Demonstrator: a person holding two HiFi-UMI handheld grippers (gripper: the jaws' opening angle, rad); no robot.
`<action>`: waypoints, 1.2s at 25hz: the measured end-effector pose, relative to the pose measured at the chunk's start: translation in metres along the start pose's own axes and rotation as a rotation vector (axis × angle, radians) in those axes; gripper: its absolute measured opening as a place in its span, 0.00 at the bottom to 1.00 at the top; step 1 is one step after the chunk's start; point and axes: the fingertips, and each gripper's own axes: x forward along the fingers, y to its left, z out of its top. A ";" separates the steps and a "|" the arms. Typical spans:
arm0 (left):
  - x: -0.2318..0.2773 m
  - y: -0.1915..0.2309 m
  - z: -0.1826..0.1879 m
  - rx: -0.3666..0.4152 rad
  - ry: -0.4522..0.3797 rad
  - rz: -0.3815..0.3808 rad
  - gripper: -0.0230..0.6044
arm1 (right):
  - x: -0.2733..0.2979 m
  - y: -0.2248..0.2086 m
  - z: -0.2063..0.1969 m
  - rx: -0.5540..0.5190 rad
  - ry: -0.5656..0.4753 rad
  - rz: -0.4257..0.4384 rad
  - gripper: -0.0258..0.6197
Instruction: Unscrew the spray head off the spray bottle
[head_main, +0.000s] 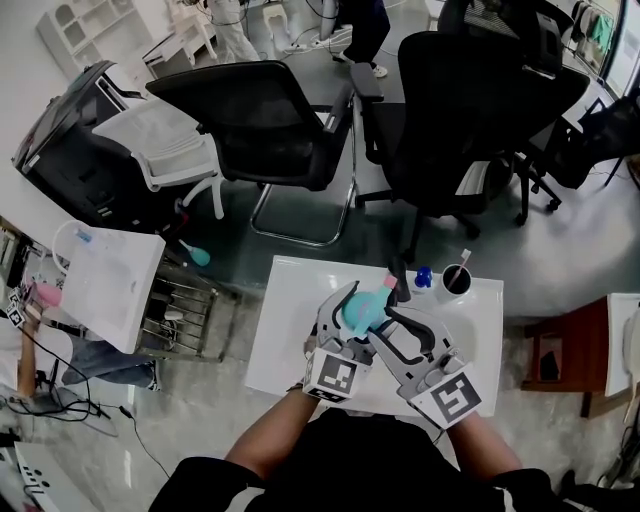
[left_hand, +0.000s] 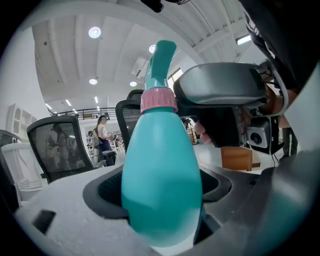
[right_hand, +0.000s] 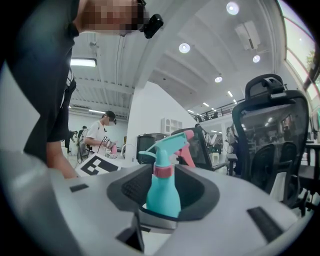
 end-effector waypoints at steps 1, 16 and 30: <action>0.000 0.001 0.001 0.000 -0.001 0.002 0.69 | 0.001 0.000 0.000 0.001 0.003 -0.001 0.27; -0.003 -0.012 0.000 -0.005 0.007 -0.019 0.69 | 0.008 0.003 -0.001 -0.010 0.005 -0.031 0.26; -0.017 -0.025 0.014 0.014 -0.027 -0.139 0.69 | -0.002 0.014 0.013 -0.014 -0.046 0.111 0.25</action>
